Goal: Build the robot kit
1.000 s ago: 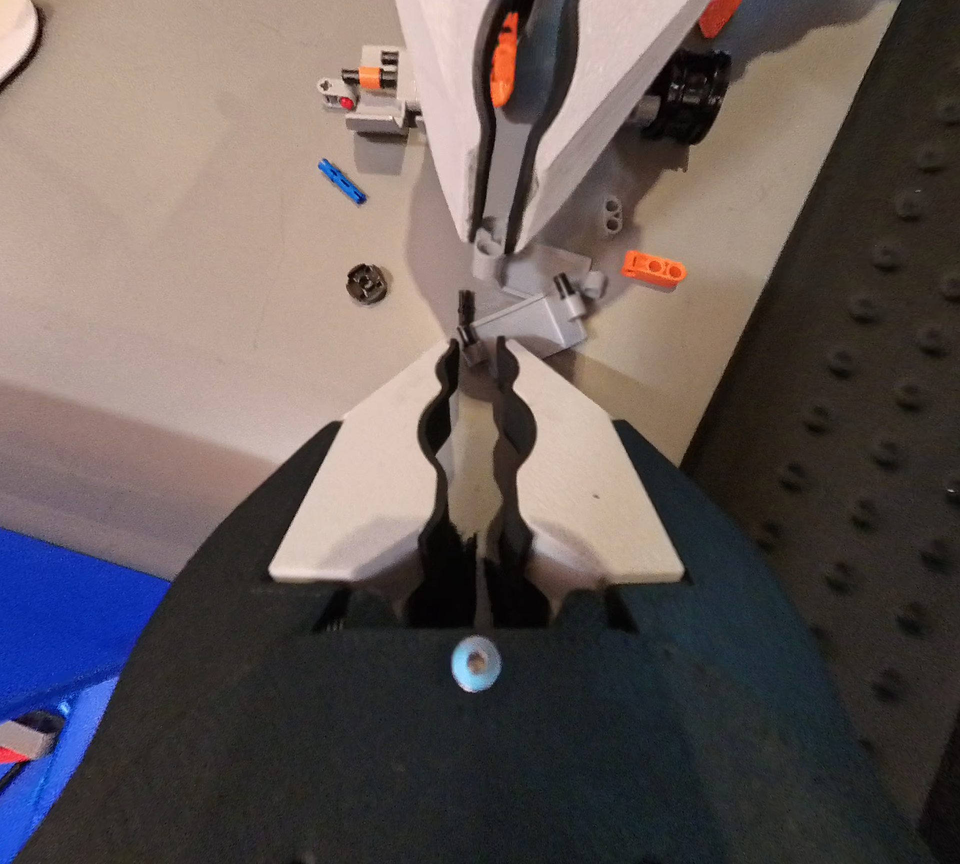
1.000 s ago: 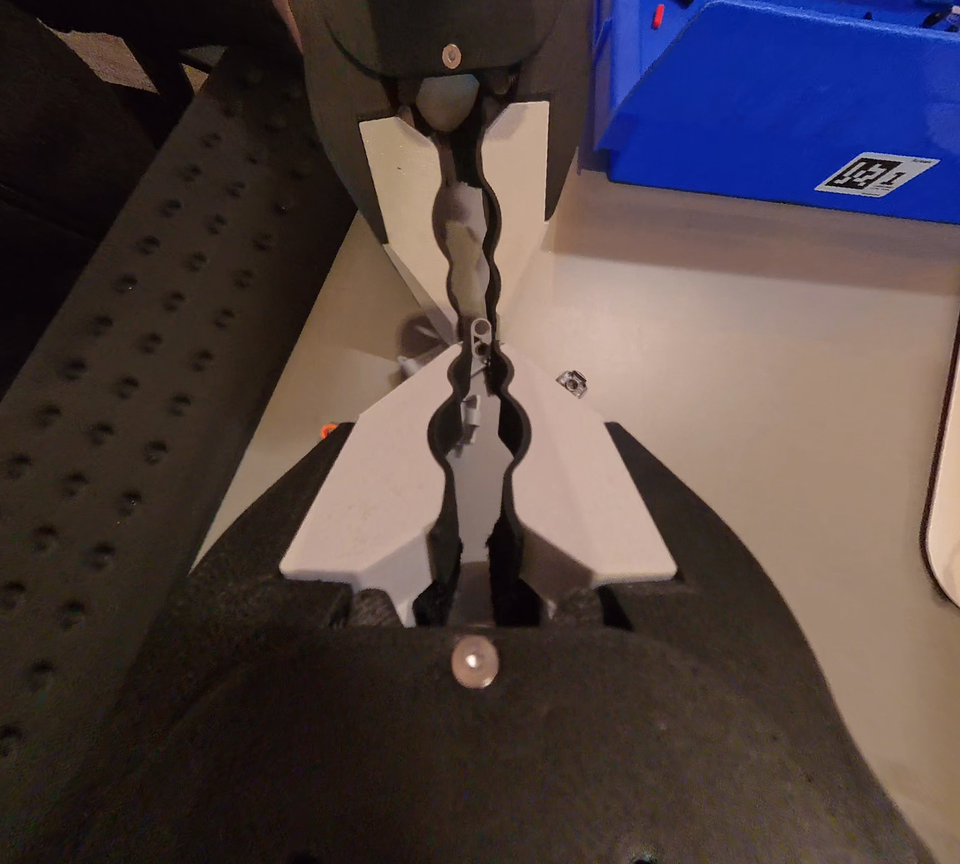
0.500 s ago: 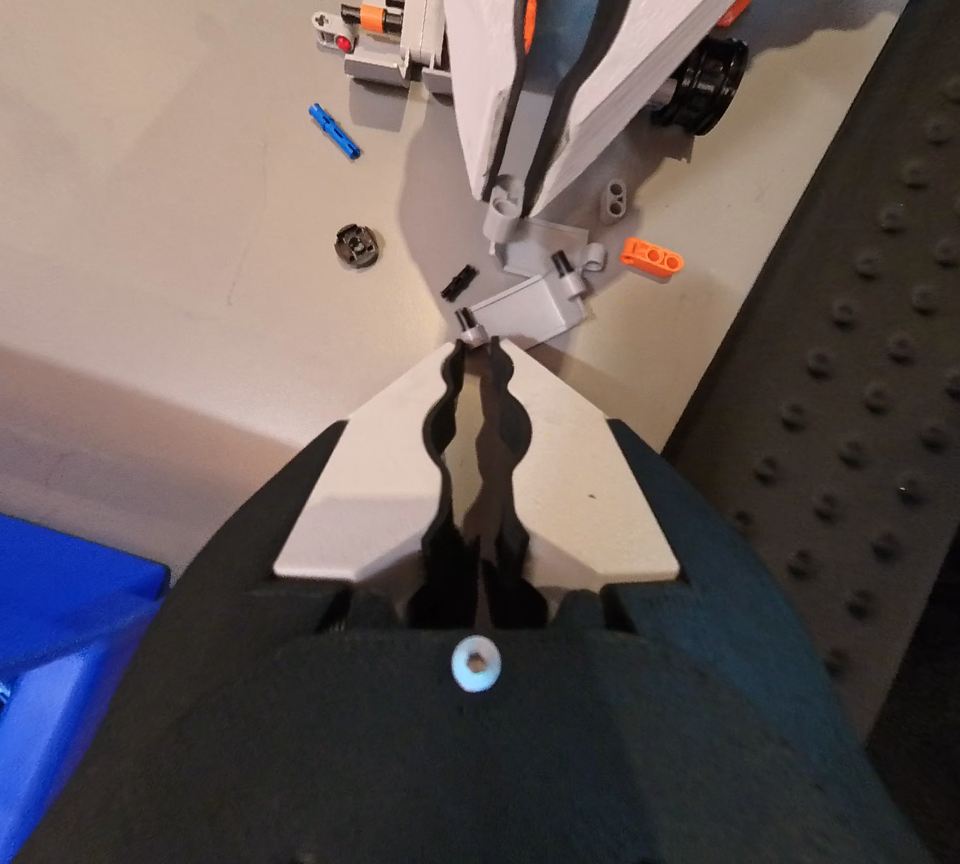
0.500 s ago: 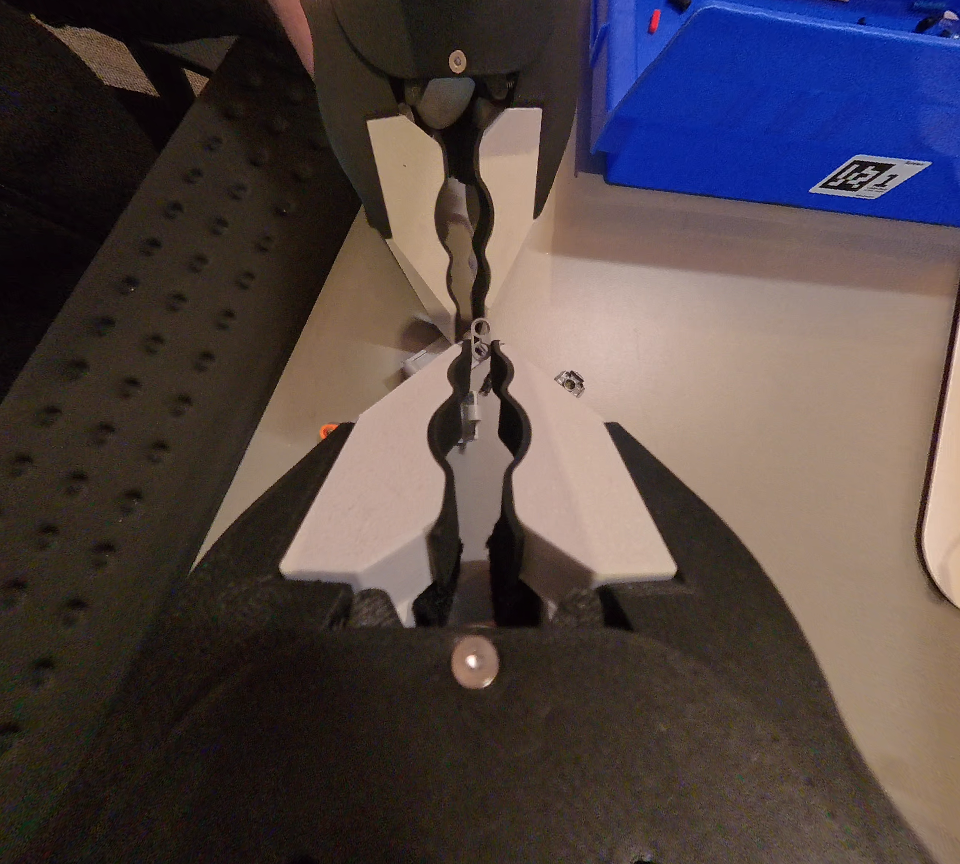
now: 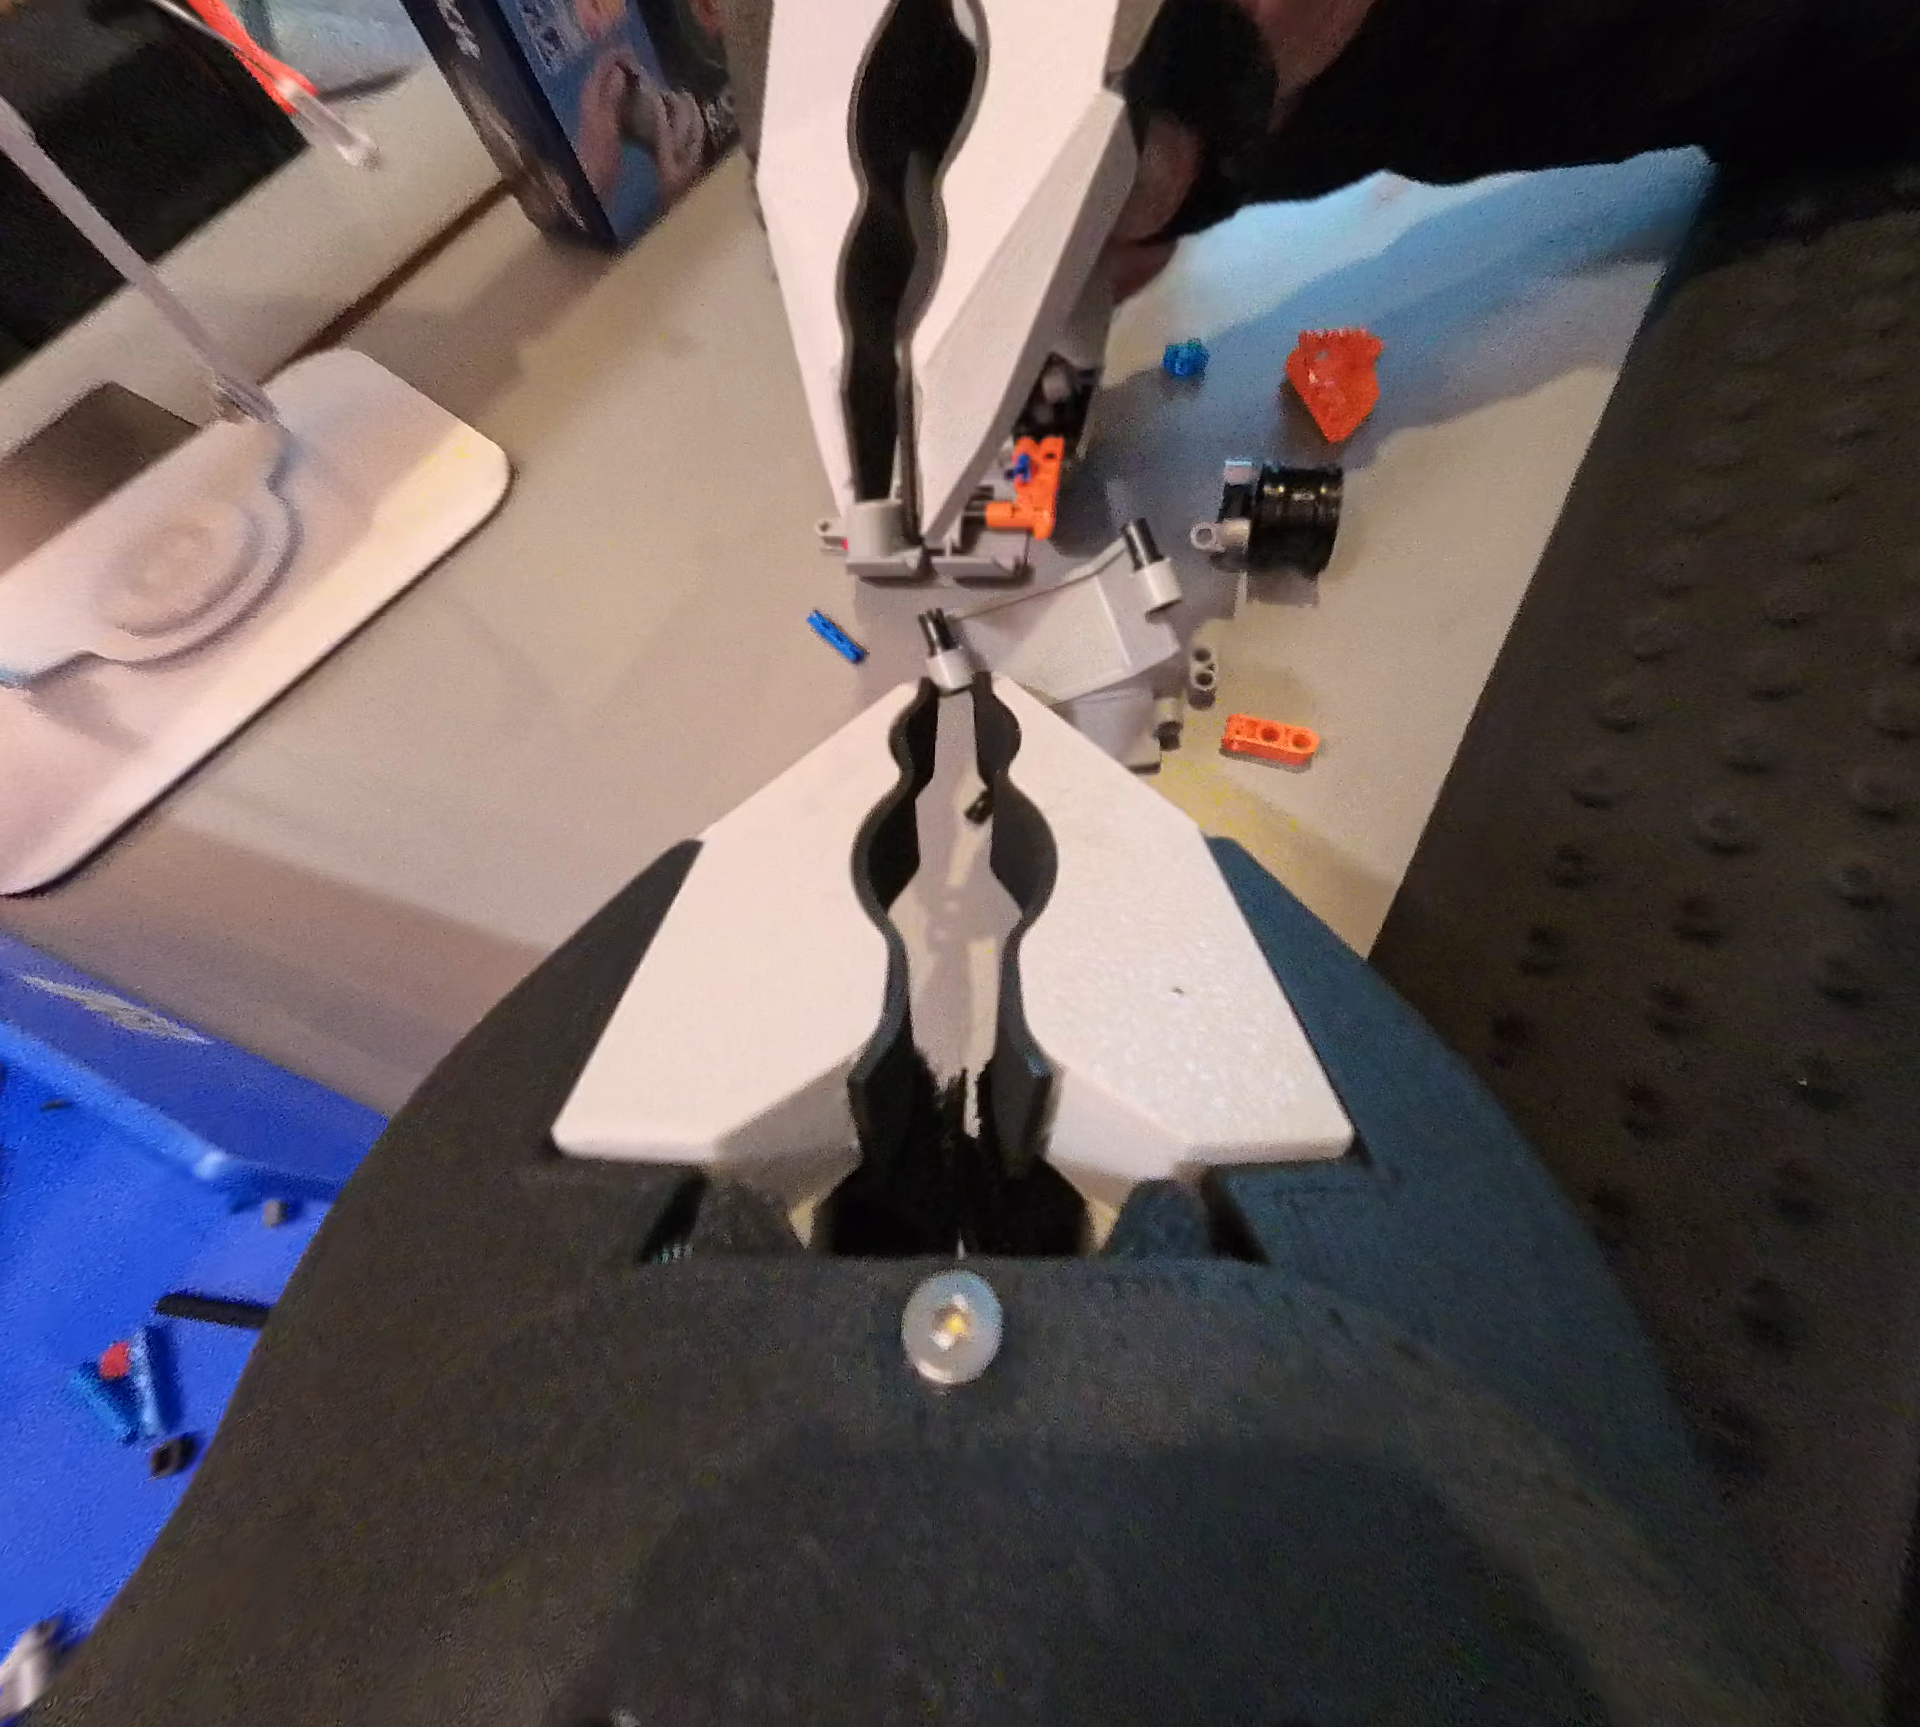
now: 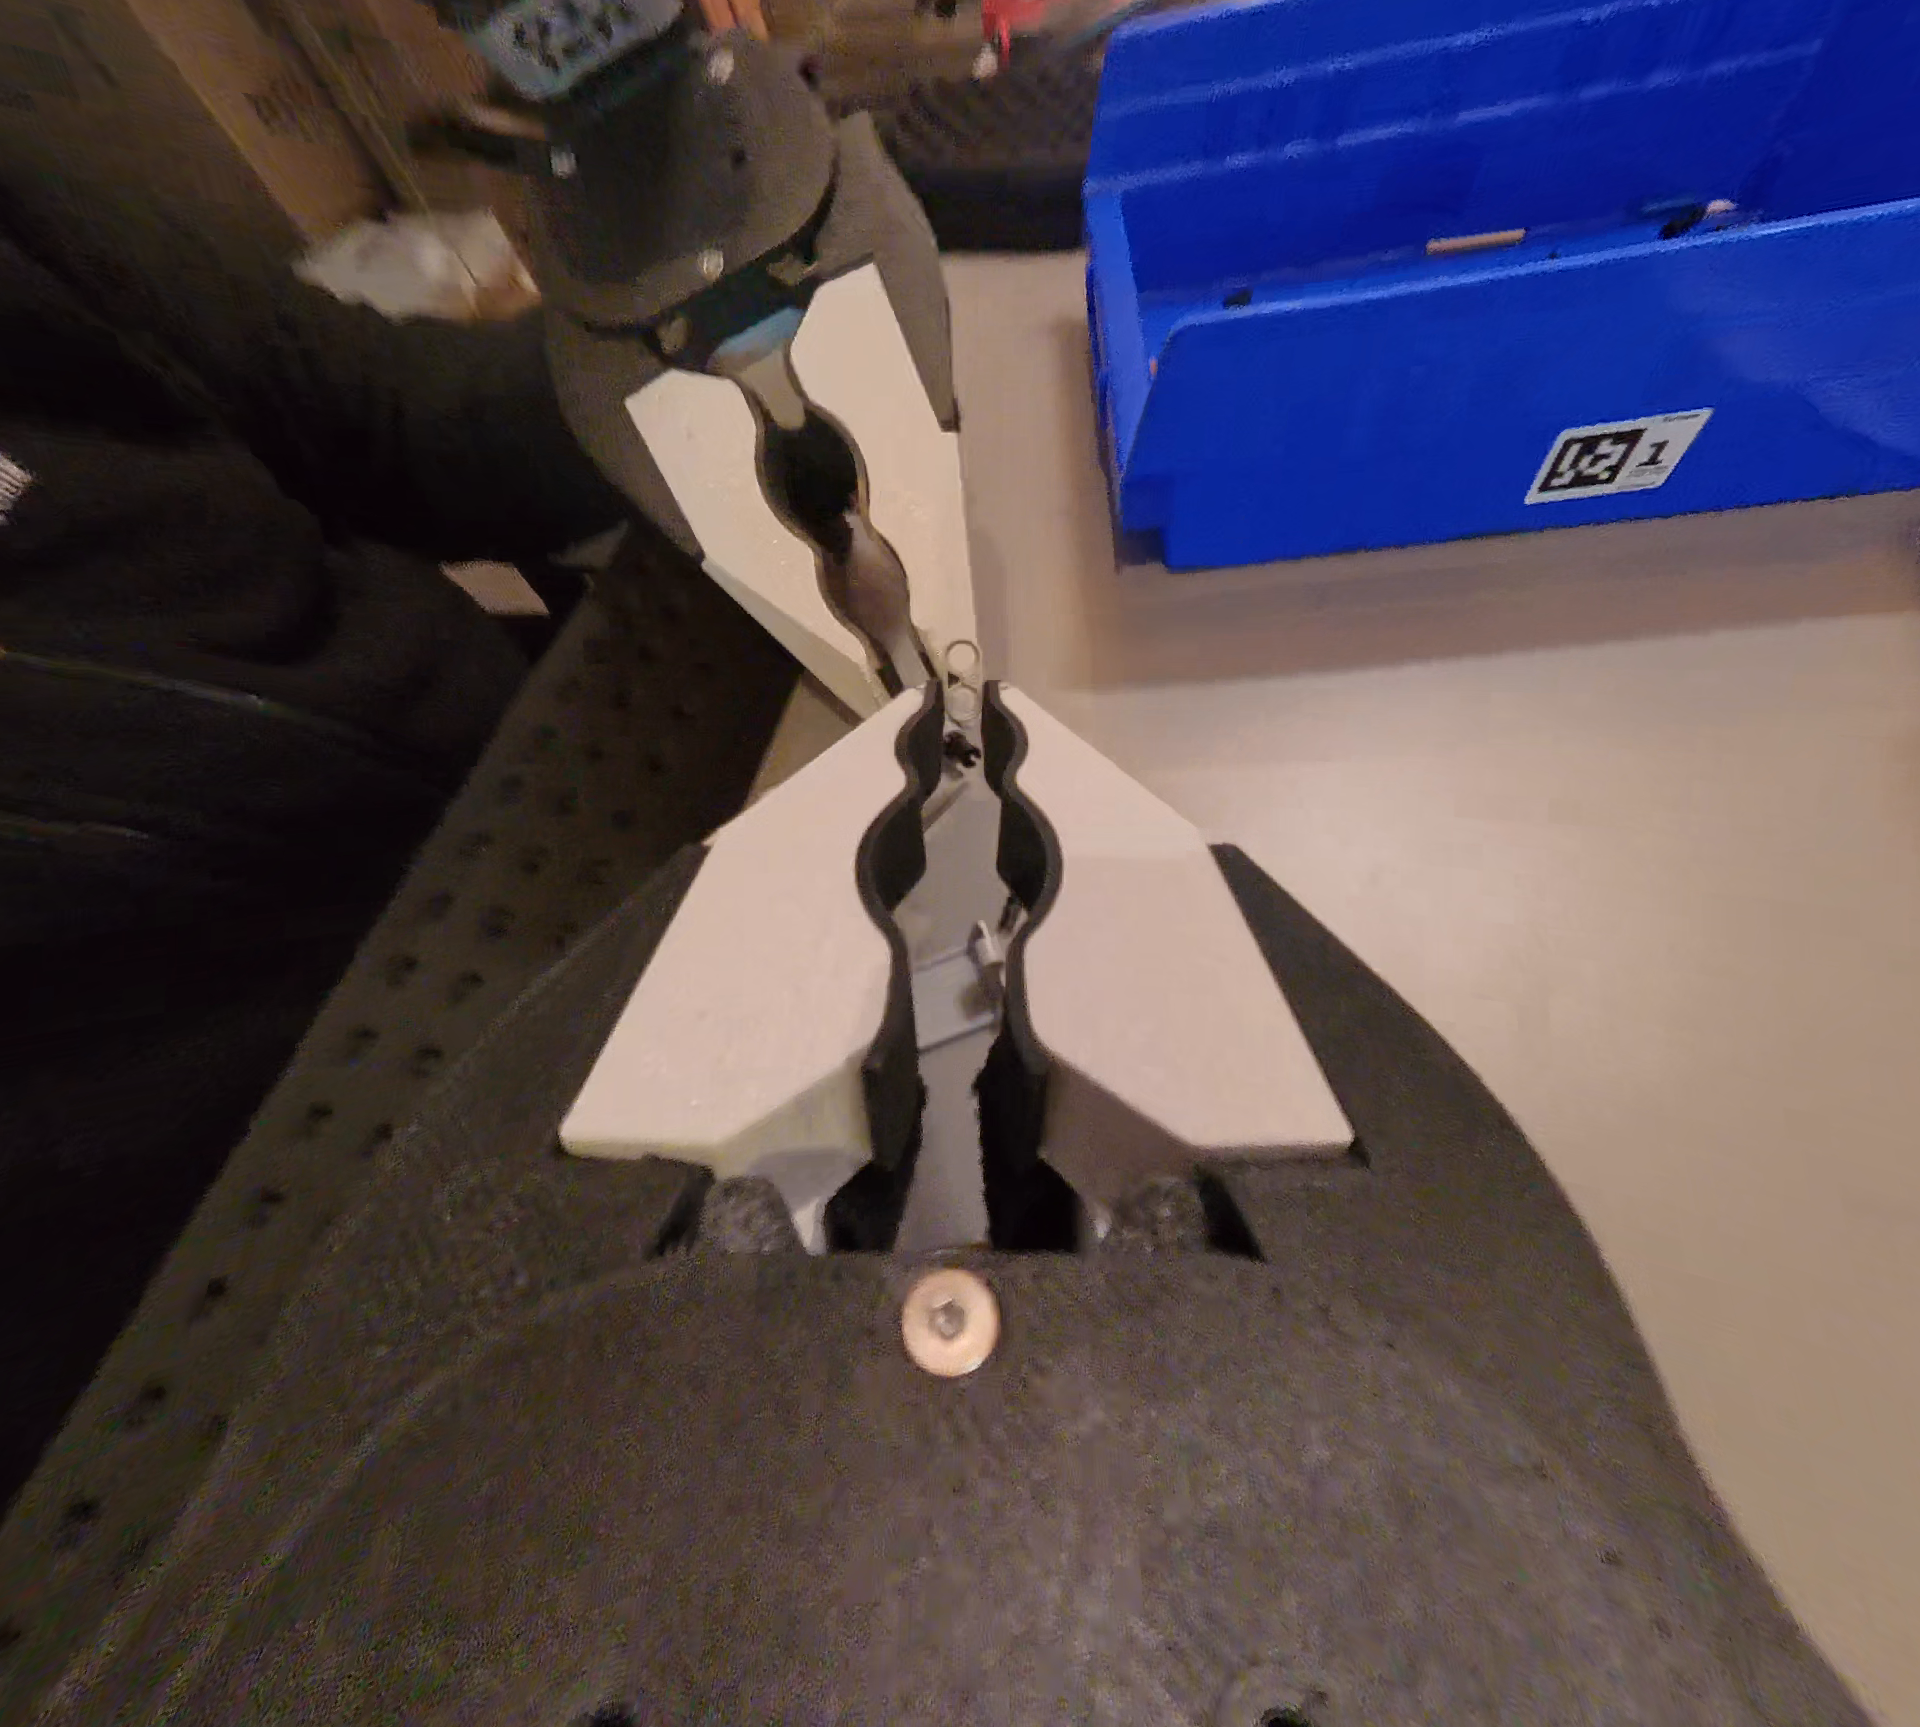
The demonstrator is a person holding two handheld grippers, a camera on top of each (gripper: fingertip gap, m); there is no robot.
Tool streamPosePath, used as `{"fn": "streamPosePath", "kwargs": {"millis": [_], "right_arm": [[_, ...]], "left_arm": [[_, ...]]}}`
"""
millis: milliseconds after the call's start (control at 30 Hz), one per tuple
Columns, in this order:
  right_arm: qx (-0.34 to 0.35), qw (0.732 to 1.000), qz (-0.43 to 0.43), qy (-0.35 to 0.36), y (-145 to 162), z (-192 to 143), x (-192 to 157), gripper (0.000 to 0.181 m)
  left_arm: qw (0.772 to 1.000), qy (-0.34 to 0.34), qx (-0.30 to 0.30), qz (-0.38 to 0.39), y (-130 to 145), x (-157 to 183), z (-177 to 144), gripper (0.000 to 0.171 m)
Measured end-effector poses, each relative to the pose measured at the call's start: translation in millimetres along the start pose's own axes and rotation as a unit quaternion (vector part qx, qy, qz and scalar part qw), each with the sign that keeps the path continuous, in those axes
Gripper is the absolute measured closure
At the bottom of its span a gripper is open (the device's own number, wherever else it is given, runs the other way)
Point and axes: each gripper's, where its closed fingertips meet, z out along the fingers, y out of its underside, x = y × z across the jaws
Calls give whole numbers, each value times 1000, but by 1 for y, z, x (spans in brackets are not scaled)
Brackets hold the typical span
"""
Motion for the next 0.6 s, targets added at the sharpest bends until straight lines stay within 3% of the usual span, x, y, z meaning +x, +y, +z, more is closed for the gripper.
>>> {"fn": "streamPosePath", "kwargs": {"millis": [233, 600], "right_arm": [[94, 991, 75, -65, -25, -11, -7, 177], [117, 985, 92, -87, -30, -19, -7, 178]], "left_arm": [[998, -25, 55, 20, -31, -4, -13, 167], [996, -40, 76, 29, -45, -7, -23, 168]]}}
